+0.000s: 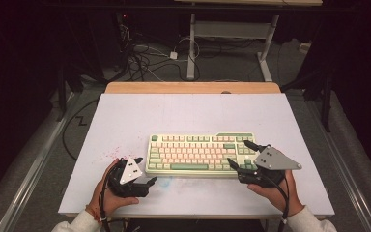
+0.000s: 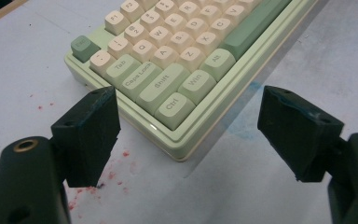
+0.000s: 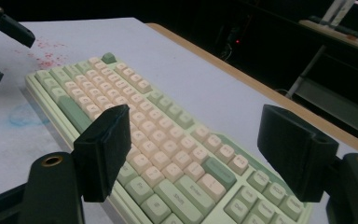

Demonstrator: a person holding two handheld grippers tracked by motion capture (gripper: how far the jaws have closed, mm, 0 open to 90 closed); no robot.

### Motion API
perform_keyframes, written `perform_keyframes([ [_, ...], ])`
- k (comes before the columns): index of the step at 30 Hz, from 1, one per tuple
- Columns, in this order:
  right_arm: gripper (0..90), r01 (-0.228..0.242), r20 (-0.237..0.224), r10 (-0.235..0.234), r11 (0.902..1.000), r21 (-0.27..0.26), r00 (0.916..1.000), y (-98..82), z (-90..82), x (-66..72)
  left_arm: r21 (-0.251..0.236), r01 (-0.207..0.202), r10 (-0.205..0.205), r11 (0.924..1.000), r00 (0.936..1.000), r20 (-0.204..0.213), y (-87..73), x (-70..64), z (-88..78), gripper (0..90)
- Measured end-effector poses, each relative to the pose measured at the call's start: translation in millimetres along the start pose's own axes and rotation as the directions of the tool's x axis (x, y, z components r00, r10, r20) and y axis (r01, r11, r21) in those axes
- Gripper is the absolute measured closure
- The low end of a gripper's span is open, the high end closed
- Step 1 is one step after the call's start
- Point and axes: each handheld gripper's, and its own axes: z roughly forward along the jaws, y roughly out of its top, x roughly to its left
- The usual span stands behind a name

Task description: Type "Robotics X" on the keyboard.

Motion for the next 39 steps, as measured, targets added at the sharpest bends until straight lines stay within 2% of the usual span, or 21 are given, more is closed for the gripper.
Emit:
perform_keyframes([
  [3,26.6,-0.004,0.002,0.004,1.0,0.008,1.0,-7.3,-6.1,-0.4,-0.005,0.001,-0.001,1.0,1.0,-0.005,0.6,0.1,-1.9,21.2],
  [13,23.5,-0.007,0.051,0.005,0.9995,0.029,0.9987,-29.1,-20.8,-0.9,-0.017,0.008,-0.008,0.9998,0.9998,-0.019,1.8,3.1,-5.8,22.0],
  [17,23.1,-0.018,0.07,0.015,0.9989,0.044,0.9975,-37.9,-24.0,-3.2,-0.021,0.011,-0.011,0.9997,0.9998,-0.015,2.2,4.9,-8.0,26.1],
  [18,23.0,-0.022,0.07,0.018,0.9986,0.048,0.9974,-40.6,-24.5,-3.5,-0.018,0.019,-0.019,0.9997,0.9998,-0.001,2.1,5.3,-8.8,28.8],
  [20,23.0,-0.013,0.07,0.008,0.9976,0.067,0.9975,-45.4,-25.1,-3.2,0.003,0.034,-0.034,0.9994,0.9994,-0.009,3.4,7.2,-9.0,35.5],
  [22,23.1,0.003,0.073,-0.009,0.9962,0.087,0.9973,-49.5,-25.4,-1.4,0.009,0.051,-0.051,0.9987,0.9985,0.022,3.9,9.6,-9.8,41.0],
  [24,23.0,0.024,0.083,-0.033,0.994,0.107,0.996,-52.3,-25.6,0.9,0.037,0.064,-0.065,0.9973,0.9975,0.028,5.5,11.5,-9.8,53.6],
  [28,23.1,0.019,0.08,-0.029,0.9924,0.121,0.9964,-56.0,-27.3,2.7,0.072,0.066,-0.071,0.9952,0.9952,0.067,8.0,14.3,-7.6,77.6],
  [31,23.1,0.007,0.078,-0.017,0.9931,0.117,0.9968,-56.9,-28.3,1.7,0.115,0.042,-0.053,0.9925,0.9947,0.088,11.2,15.1,-4.8,87.2],
  [33,23.1,0.003,0.079,-0.013,0.9927,0.12,0.9968,-57.7,-28.4,1.3,0.126,0.038,-0.051,0.9913,0.9937,0.1,14.4,15.3,-3.2,87.5],
  [35,23.2,-0.003,0.081,-0.007,0.9923,0.124,0.9967,-58.9,-27.8,0.2,0.133,0.026,-0.039,0.9908,0.9948,0.094,19.5,15.2,-2.1,87.5],
  [39,23.2,-0.007,0.08,-0.003,0.9918,0.128,0.9968,-59.2,-25.9,-0.1,0.119,0.028,-0.04,0.9926,0.9942,0.1,32.6,17.2,0.9,87.5],
])
